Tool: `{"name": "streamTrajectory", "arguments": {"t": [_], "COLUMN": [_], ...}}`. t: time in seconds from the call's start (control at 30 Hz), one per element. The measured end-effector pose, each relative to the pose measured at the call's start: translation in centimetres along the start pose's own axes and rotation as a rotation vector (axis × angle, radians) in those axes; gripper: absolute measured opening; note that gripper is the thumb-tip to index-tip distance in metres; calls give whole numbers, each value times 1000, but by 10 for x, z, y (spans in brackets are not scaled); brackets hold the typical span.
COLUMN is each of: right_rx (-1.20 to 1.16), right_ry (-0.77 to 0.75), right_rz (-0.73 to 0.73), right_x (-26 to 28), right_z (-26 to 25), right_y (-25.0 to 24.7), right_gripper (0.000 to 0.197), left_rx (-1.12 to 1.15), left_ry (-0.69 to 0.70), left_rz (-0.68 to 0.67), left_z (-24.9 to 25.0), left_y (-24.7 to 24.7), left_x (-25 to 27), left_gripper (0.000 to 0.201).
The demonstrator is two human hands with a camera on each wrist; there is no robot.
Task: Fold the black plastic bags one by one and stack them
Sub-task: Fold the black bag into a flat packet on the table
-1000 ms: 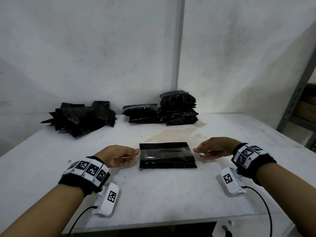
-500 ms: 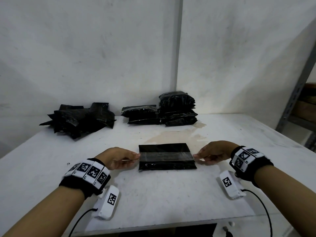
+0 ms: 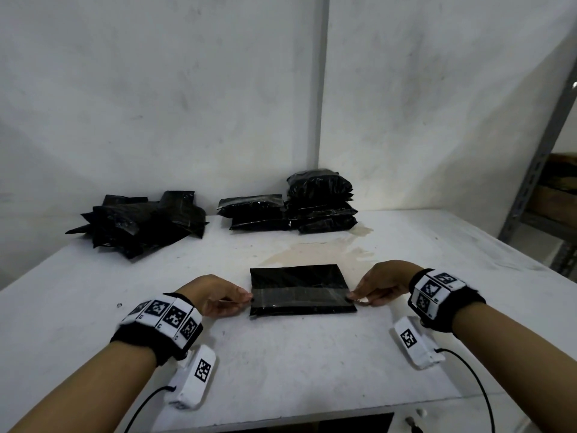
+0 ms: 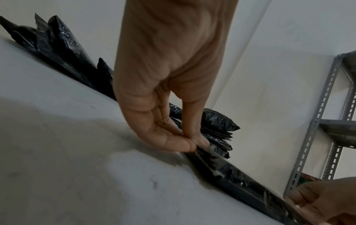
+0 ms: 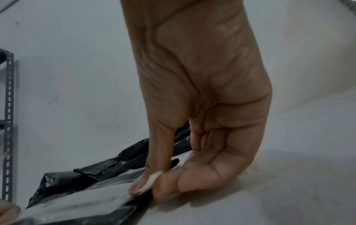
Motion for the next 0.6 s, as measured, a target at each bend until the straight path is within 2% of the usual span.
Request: {"name": "streamTrajectory", "arguments": {"t": [0.3, 0.47, 0.6], "right_rx": [132, 96, 98], "right_ry": [-24, -26, -20], "right_rz": [58, 49, 46], "right_x": [-2, 1, 2], "right_z": [-10, -10, -10], "right_y": [2, 1, 1], "right_gripper": [47, 47, 44], "left_rx": [-63, -18, -36], "left_ry": [-40, -84, -71], "left_rz": [1, -55, -67], "left_z": [-2, -5, -2], "left_y": [2, 6, 9], "left_x": [2, 4, 9], "left_gripper": [10, 10, 34]}}
Point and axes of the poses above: each hand's wrist, its own x-axis away from the middle knuckle, its own y-axis out of the palm, z = x × y, the point moved 9 cm from there along -x, towards the middle knuckle, and after that the axes turned 3 degrees about z, right-handed, at the moved point
